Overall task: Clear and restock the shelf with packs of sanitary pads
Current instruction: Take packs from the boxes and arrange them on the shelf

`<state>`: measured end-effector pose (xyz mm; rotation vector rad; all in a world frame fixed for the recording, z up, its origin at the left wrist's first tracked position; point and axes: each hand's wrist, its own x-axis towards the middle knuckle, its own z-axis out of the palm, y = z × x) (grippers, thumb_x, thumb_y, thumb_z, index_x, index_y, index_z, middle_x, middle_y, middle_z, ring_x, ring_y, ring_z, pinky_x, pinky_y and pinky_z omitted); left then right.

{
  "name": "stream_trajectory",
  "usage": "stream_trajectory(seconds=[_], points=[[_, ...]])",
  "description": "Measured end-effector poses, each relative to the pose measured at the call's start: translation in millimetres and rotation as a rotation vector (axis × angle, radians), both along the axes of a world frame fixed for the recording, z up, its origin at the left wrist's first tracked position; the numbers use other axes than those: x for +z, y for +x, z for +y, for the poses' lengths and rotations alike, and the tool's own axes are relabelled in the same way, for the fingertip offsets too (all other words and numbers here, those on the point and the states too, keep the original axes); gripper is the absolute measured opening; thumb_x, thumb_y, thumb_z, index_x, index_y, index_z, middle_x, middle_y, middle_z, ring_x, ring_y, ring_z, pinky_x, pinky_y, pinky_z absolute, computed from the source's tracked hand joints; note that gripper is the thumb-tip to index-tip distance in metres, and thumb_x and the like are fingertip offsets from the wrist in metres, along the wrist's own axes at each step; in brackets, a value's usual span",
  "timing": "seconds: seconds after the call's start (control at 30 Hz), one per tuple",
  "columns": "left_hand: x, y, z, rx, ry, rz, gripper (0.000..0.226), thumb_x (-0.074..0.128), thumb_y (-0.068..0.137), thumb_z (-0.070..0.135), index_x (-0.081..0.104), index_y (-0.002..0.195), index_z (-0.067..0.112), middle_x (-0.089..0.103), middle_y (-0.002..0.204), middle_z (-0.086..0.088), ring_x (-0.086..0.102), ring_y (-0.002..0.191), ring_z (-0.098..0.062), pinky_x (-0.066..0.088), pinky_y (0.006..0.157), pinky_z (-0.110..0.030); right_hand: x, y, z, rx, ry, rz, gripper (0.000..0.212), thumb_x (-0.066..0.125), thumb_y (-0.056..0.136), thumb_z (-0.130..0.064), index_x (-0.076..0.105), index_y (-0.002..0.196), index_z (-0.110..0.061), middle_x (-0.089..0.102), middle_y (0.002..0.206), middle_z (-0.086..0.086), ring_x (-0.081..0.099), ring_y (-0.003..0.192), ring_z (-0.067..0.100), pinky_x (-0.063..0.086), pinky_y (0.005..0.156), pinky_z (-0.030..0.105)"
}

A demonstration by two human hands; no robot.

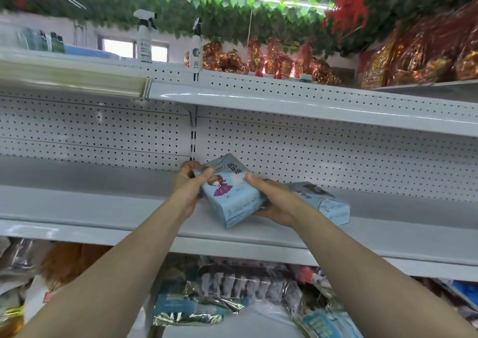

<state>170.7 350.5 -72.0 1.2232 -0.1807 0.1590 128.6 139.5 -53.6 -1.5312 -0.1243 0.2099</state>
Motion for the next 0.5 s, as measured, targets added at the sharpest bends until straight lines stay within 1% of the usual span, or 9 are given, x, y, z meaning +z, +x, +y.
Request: stream_trajectory(seconds=[0.07,0.1,0.17,0.2,0.23,0.27,0.33,0.4,0.5], points=[[1,2,1,-0.025,-0.052,0.005,0.042,0.070,0.089,0.005,0.052,0.121,0.025,0.067,0.108,-0.003,0.071,0.083,-0.021,0.058,0.065,-0.034,-2,4,0,0.037,0.040,0.000,0.060,0.076,0.085,-0.039,0.060,0.129,0.000,0.070,0.123,0.016,0.066,0.117,0.030,0.052,0.103,0.049],[2,3,0,-0.030,-0.063,0.020,0.047,0.071,0.088,0.006,0.050,0.125,0.027,0.065,0.112,-0.003,0.071,0.089,-0.023,0.059,0.071,-0.036,-4,5,0,0.038,0.088,-0.007,0.058,0.076,0.084,-0.035,0.060,0.126,0.002,0.070,0.122,0.017,0.067,0.115,0.030,0.053,0.101,0.047],[6,3,1,-0.046,-0.020,0.085,0.036,0.076,0.085,0.018,0.051,0.110,0.025,0.066,0.110,-0.003,0.068,0.098,-0.023,0.056,0.089,-0.045,-8,8,0,-0.002,0.210,-0.029,0.051,0.079,0.078,-0.030,0.058,0.116,-0.003,0.069,0.120,0.019,0.068,0.109,0.029,0.057,0.092,0.041],[7,4,1,-0.071,0.028,0.148,0.041,0.082,0.078,0.030,0.052,0.105,0.024,0.068,0.110,-0.005,0.065,0.105,-0.025,0.052,0.097,-0.051,-10,10,1,-0.029,0.248,-0.045,0.046,0.080,0.075,-0.029,0.055,0.108,-0.008,0.068,0.120,0.020,0.067,0.108,0.028,0.058,0.090,0.040],[8,4,1,-0.124,0.090,0.216,0.054,0.087,0.069,0.042,0.055,0.107,0.020,0.070,0.112,-0.009,0.063,0.111,-0.028,0.048,0.102,-0.054,-13,13,1,-0.058,0.266,-0.059,0.042,0.081,0.073,-0.028,0.051,0.099,-0.011,0.068,0.118,0.018,0.067,0.108,0.028,0.058,0.091,0.040],[8,2,0,-0.187,0.138,0.277,0.064,0.088,0.063,0.047,0.060,0.110,0.015,0.073,0.111,-0.011,0.063,0.113,-0.031,0.048,0.103,-0.055,-15,14,2,-0.082,0.274,-0.074,0.039,0.081,0.072,-0.027,0.048,0.091,-0.015,0.068,0.115,0.016,0.066,0.108,0.028,0.057,0.094,0.042],[8,2,-3,-0.262,0.163,0.324,0.051,0.083,0.072,0.043,0.066,0.107,0.010,0.077,0.100,-0.012,0.068,0.104,-0.031,0.053,0.097,-0.050,-18,16,1,-0.108,0.287,-0.104,0.038,0.080,0.072,-0.025,0.046,0.084,-0.017,0.069,0.113,0.014,0.065,0.110,0.029,0.054,0.099,0.046],[10,3,-6,-0.273,0.156,0.338,0.043,0.081,0.075,0.036,0.067,0.106,0.010,0.077,0.093,-0.011,0.070,0.097,-0.029,0.057,0.083,-0.045,-20,18,-3,-0.111,0.302,-0.123,0.037,0.080,0.073,-0.025,0.046,0.087,-0.016,0.070,0.111,0.014,0.066,0.107,0.026,0.054,0.099,0.045],[12,7,-8,-0.271,0.126,0.304,0.055,0.083,0.062,0.034,0.068,0.109,0.011,0.076,0.101,-0.012,0.070,0.096,-0.027,0.057,0.071,-0.040,-19,22,-8,-0.150,0.205,-0.162,0.034,0.078,0.080,-0.024,0.048,0.089,-0.014,0.067,0.104,0.013,0.066,0.099,0.023,0.052,0.099,0.041]])
